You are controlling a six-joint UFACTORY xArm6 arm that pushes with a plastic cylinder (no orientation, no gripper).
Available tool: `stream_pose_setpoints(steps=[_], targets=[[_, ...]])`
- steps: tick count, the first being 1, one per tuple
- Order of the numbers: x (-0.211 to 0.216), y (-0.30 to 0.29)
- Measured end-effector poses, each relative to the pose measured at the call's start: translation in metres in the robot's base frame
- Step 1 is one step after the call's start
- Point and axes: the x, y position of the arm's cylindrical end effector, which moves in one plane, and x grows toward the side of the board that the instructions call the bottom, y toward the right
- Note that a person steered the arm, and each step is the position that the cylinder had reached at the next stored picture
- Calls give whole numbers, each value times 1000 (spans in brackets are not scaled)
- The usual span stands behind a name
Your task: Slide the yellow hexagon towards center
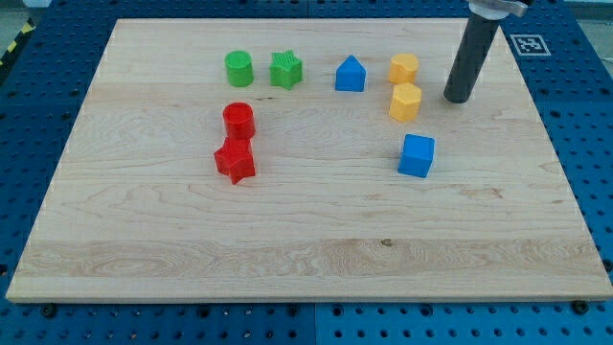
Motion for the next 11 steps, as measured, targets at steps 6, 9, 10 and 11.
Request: stream_pose_setpoints(steps=[6,9,10,11], targets=[[1,-50],[23,-48],[25,-64],[31,-92]])
